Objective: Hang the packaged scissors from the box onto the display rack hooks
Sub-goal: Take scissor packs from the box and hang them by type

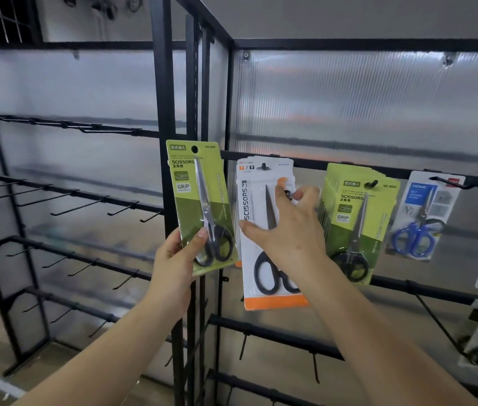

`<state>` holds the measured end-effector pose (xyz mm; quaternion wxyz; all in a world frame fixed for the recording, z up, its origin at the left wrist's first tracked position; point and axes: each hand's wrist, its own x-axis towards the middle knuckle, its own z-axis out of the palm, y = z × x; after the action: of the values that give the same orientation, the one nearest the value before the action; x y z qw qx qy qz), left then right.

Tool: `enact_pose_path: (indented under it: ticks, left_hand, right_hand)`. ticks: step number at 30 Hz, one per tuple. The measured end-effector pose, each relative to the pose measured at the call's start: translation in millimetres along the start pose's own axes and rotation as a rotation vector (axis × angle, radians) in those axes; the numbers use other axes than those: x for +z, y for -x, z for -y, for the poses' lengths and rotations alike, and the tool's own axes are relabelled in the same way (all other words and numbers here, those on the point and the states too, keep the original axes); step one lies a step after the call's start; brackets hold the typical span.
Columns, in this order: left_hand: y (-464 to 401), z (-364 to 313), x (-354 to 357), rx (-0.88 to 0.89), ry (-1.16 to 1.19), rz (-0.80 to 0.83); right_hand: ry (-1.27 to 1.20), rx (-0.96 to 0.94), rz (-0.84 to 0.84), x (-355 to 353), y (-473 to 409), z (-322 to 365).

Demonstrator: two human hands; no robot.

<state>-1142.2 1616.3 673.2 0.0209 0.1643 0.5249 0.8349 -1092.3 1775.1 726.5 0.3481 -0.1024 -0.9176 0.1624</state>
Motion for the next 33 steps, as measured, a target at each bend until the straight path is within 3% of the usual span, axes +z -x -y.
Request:
enact_pose_path:
  ticks: [10, 15, 21, 26, 30, 33]
  left_hand:
    - [2.6, -1.3, -3.0, -0.021, -0.014, -0.017]
    - [5.8, -2.9, -6.9, -0.022, 0.001, -0.023]
    - [6.4, -7.9, -6.6, -0.029, 0.042, -0.002]
    - [5.4, -7.8, 0.9, -0.082, 0.019, 0.161]
    - [5.7, 3.4, 25.6, -0.132, -0.001, 0.351]
    - [7.2, 20.8, 58.3, -0.157, 0.010, 0.424]
  right_hand:
    - [0.183, 0.042, 0.067, 15.2, -14.3, -10.2]
    - [0.084, 0.025, 0.036, 31.6, -4.4, -25.5]
    - [0.126, 0.055, 0.254, 47.6, 17.9, -34.2]
    - [-0.434, 0.062, 0.046, 21.7, 24.1, -29.8]
    - [-0.887, 0.069, 0.206, -8.0, 32.1, -31.0]
    - [-0.971, 0.107, 0.141, -27.8, 39.2, -49.0]
